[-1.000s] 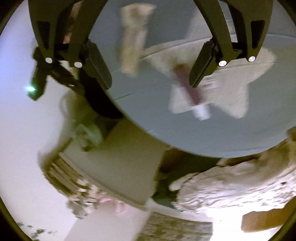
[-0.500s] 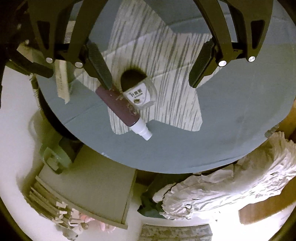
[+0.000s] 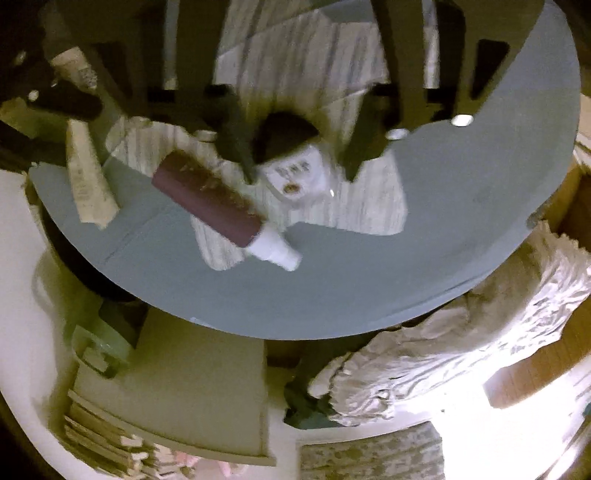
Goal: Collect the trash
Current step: 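Grasp the small white-labelled bottle with the left tool while the right tool grasps the paper packet, then carry the bottle and paper packet to the black bin and release both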
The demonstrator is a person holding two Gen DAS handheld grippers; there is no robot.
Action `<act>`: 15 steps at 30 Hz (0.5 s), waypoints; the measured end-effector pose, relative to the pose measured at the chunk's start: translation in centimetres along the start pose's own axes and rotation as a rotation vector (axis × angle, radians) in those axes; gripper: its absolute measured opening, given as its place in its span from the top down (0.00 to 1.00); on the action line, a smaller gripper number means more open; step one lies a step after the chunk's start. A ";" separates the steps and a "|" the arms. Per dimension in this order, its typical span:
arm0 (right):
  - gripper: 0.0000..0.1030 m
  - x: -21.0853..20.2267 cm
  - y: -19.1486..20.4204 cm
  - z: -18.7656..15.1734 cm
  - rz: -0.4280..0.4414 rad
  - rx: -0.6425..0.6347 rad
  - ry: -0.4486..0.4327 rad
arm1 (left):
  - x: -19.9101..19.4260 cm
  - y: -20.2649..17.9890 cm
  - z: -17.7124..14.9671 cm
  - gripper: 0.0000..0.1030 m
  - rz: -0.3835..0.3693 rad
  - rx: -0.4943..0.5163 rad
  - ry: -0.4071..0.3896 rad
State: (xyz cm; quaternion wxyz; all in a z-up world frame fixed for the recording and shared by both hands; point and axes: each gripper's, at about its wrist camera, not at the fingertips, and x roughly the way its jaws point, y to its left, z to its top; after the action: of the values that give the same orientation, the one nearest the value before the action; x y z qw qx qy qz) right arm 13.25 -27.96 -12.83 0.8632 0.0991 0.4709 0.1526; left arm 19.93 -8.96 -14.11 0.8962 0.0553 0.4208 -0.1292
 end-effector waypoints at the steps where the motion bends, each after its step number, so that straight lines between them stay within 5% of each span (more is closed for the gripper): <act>1: 0.50 -0.1 -0.1 0.1 0.020 0.009 -0.004 | -0.1 0.4 -0.1 0.60 -0.020 -0.021 -0.004; 8: 0.52 -2.7 -2.6 0.1 0.171 0.096 -0.103 | -1.6 2.2 -1.0 0.60 -0.110 -0.111 -0.007; 15: 0.52 -5.7 -8.7 1.0 0.186 0.226 -0.226 | -4.3 0.3 1.2 0.60 -0.192 -0.116 -0.067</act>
State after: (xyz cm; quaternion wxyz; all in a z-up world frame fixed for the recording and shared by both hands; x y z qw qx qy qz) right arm 12.69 -38.18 -10.52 0.8762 0.2552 0.3738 0.1655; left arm 18.28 -8.08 -10.06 0.8949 -0.0417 0.4008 -0.1918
